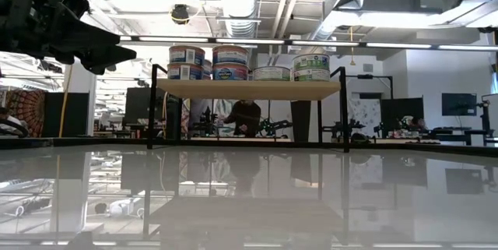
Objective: Stack canned seafood by type on shelf
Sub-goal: Stack the green white tuna can on top of the other green white tuna can on the shelf
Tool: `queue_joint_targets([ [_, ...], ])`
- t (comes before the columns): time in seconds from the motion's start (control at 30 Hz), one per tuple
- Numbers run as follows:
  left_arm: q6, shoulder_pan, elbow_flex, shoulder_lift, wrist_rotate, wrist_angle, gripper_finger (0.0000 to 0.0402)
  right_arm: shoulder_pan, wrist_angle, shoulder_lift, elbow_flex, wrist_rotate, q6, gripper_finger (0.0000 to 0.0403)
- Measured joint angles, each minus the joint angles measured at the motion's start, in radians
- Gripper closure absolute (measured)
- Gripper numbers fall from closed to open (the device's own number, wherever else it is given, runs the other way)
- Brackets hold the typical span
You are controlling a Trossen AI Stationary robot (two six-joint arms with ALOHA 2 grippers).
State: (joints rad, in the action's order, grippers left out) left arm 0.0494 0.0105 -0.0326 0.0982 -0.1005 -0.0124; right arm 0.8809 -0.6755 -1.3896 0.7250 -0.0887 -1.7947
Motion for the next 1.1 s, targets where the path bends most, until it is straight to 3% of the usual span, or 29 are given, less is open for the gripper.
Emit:
queue_joint_targets([
  [0.37, 0.0, 0.0, 0.0, 0.0, -0.001, 0.0, 0.0148, -0.304, 0.191, -0.006, -0.014, 0.135, 0.352, 0.0385],
  [0.67, 0.0, 0.0, 0.0, 0.0, -0.001, 0.0, 0.0148, -0.577, 0.366, -0.008, -0.016, 0.147, 0.571, 0.0385],
  [0.87, 0.0, 0.0, 0.0, 0.0, -0.001, 0.0, 0.0148, -0.671, 0.439, -0.039, 0.009, 0.142, 0.599, 0.0385],
  [1.1, 0.0, 0.0, 0.0, 0.0, -0.002, -0.002, 0.0148, -0.673, 0.399, -0.263, 0.234, 0.089, 0.748, 0.0385],
])
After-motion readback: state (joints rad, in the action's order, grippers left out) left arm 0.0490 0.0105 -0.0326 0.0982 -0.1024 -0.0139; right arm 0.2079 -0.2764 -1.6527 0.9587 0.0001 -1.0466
